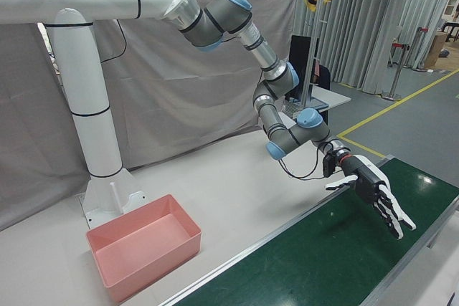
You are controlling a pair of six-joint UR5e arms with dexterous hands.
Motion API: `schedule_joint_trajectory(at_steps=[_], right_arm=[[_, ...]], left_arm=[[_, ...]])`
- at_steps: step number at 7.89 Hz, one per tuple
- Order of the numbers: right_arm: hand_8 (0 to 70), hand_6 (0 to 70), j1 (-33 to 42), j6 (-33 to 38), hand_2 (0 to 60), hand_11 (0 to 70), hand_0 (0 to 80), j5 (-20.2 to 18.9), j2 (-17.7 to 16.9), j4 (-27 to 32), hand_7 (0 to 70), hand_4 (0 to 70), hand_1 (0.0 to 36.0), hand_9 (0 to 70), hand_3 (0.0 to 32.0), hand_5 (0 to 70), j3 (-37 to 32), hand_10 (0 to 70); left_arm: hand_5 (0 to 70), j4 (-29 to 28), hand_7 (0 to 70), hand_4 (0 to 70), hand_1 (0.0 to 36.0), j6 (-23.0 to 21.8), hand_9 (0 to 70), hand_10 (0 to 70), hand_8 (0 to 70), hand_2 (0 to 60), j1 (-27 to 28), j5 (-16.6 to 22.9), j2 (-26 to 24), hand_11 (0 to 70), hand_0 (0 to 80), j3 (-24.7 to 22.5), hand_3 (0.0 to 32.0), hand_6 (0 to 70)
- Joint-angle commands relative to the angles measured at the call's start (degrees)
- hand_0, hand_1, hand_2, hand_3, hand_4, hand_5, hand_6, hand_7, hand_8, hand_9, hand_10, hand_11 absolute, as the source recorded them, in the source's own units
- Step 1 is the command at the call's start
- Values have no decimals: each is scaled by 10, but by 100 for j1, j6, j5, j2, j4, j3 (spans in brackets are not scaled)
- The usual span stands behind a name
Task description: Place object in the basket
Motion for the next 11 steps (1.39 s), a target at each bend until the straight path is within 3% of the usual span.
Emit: schedule_joint_trajectory(at_steps=[1, 9, 11], right_arm=[[0, 0, 6, 0, 0, 0, 0, 0, 0, 0, 0, 0, 0, 0, 0, 0, 0, 0], [0, 0, -3, 0, 0, 0, 0, 0, 0, 0, 0, 0, 0, 0, 0, 0, 0, 0], [0, 0, 6, 0, 0, 0, 0, 0, 0, 0, 0, 0, 0, 0, 0, 0, 0, 0]], left_arm=[[133, 1, 71, 121, 178, 0, 106, 37, 87, 0, 3, -9, 1, 78, 599, 0, 112, 6], [130, 1, 70, 122, 175, 0, 105, 37, 86, 0, -41, 0, 1, 76, 590, 0, 104, 7], [131, 1, 69, 112, 176, -9, 104, 36, 85, 0, -49, 0, 1, 76, 593, -9, 116, 3]])
